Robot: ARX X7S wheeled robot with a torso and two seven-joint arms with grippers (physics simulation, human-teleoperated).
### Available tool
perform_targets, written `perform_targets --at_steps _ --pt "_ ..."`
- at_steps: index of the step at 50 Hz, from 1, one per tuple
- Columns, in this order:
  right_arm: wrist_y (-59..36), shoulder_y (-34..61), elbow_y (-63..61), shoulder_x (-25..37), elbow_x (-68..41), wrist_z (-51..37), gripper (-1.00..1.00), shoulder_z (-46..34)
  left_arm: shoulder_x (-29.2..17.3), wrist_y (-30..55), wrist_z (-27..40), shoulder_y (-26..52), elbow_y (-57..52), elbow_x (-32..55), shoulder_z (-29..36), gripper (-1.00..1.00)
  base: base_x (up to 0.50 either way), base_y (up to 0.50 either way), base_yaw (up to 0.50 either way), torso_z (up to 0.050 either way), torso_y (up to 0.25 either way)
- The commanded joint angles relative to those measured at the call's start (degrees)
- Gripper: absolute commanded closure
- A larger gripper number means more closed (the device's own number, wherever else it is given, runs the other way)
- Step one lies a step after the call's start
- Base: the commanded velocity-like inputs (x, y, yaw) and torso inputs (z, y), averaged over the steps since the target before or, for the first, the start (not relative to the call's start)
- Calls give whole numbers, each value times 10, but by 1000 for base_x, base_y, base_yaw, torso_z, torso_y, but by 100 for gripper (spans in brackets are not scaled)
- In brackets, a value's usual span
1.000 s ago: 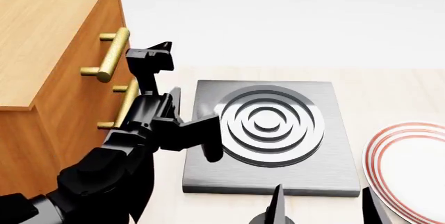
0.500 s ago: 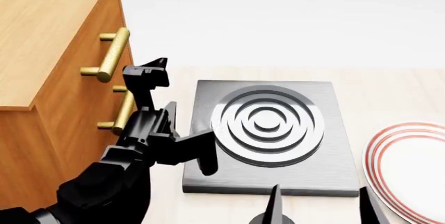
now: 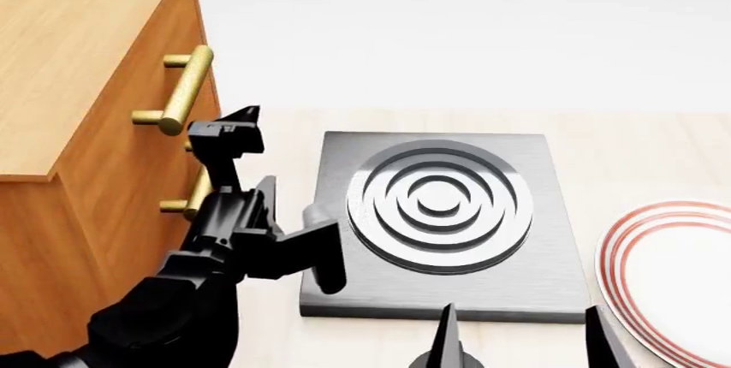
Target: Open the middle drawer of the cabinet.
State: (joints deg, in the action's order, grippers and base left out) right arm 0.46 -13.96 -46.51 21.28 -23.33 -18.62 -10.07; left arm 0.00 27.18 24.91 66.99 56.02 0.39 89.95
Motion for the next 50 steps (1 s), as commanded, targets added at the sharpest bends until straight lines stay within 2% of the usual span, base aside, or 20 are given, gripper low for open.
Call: perform_targets --at_steps 1,39,50 --pt "1 2 2 2 0 -1 -100 -3 0 -2 6 -5 14 3 0 -100 0 0 0 0 0" --pt "4 4 3 7 0 -8 -100 -13 0 -16 14 -38 36 8 -1 -100 0 0 0 0 0" --pt "-41 19 -4 2 13 -43 -100 -18 0 -18 18 -46 39 10 -1 -100 0 0 0 0 0"
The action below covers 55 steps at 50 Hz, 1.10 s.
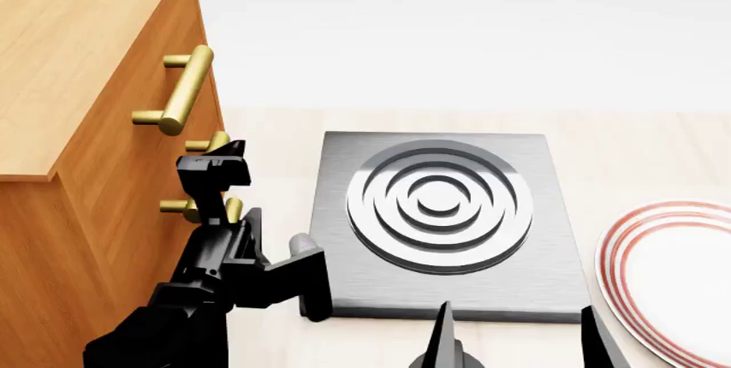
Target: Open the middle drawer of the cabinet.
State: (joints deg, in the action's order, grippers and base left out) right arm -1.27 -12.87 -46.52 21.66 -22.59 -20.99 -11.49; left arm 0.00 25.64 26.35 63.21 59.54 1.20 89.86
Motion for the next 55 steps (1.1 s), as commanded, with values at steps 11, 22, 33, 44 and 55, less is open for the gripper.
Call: perform_targets --at_steps 11,22,33,44,55 --pt "-20 7 -2 3 -6 -16 -100 -5 0 -6 5 -10 14 1 0 -100 0 0 0 0 0" --pt "-17 9 3 3 -5 -16 -100 -8 0 -8 8 -11 23 2 0 -100 0 0 0 0 0" --pt "-15 12 7 5 -2 -17 -100 -10 0 -11 14 -10 33 2 -1 -100 0 0 0 0 0" --pt "-15 12 7 6 1 -18 -100 -14 0 -10 17 -9 46 3 -1 -100 0 0 0 0 0" --pt "-18 14 8 9 4 -21 -100 -18 0 -7 18 -8 49 2 -1 -100 0 0 0 0 0"
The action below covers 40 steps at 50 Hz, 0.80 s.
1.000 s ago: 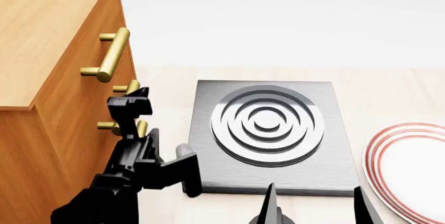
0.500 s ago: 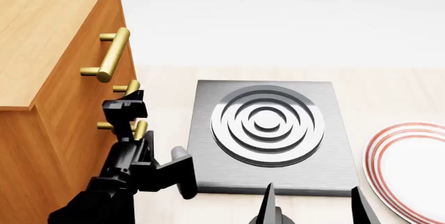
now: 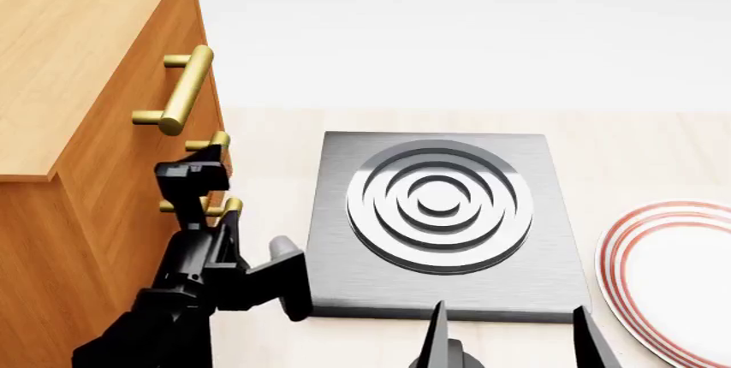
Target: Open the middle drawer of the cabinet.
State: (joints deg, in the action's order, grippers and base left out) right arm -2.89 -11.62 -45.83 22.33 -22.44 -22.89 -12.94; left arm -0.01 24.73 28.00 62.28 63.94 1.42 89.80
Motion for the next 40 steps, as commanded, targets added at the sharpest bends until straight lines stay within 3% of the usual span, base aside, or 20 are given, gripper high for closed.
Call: perform_targets --at_steps 1,40 --pt "-1 1 0 2 3 -2 -100 -4 0 2 1 1 5 -2 1 -100 0 0 0 0 0" --pt "5 4 7 6 3 -7 -100 -13 0 17 -1 0 34 0 -1 -100 0 0 0 0 0"
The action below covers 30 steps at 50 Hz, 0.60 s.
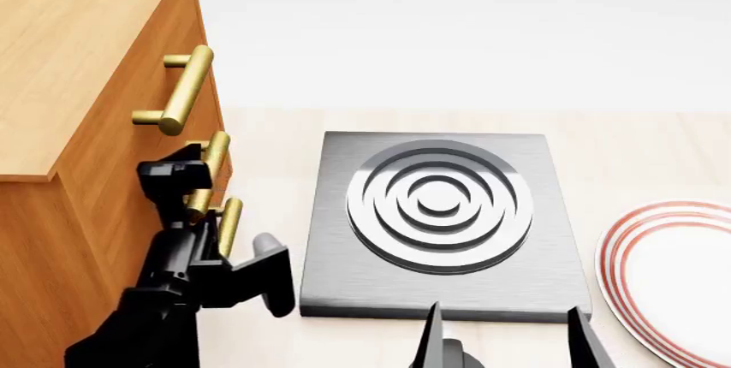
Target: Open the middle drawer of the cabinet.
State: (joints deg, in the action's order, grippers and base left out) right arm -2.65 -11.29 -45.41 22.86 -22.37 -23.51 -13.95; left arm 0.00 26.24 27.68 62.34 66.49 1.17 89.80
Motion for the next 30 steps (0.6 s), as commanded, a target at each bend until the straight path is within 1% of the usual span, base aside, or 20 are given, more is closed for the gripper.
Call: perform_targets --at_steps 1,4,6,8,11,12,30 --pt "3 1 3 1 2 -1 -100 -3 0 2 2 -2 9 3 -1 -100 0 0 0 0 0" --pt "4 0 3 1 2 -1 -100 -3 0 2 2 -3 9 4 -1 -100 0 0 0 0 0" --pt "-19 8 -16 7 -10 -12 -100 1 0 3 2 -2 9 3 -1 -100 0 0 0 0 0" --pt "3 1 1 3 0 -3 -100 -3 0 2 2 -2 9 4 -1 -100 0 0 0 0 0" --pt "4 1 3 2 1 -3 -100 -4 0 1 3 -1 9 6 -2 -100 0 0 0 0 0" --pt "4 1 2 2 1 -4 -100 -5 0 -2 6 -1 7 6 -1 100 0 0 0 0 0" --pt "7 1 4 5 -1 -7 -100 -4 0 -7 23 5 -7 -3 1 100 0 0 0 0 0"
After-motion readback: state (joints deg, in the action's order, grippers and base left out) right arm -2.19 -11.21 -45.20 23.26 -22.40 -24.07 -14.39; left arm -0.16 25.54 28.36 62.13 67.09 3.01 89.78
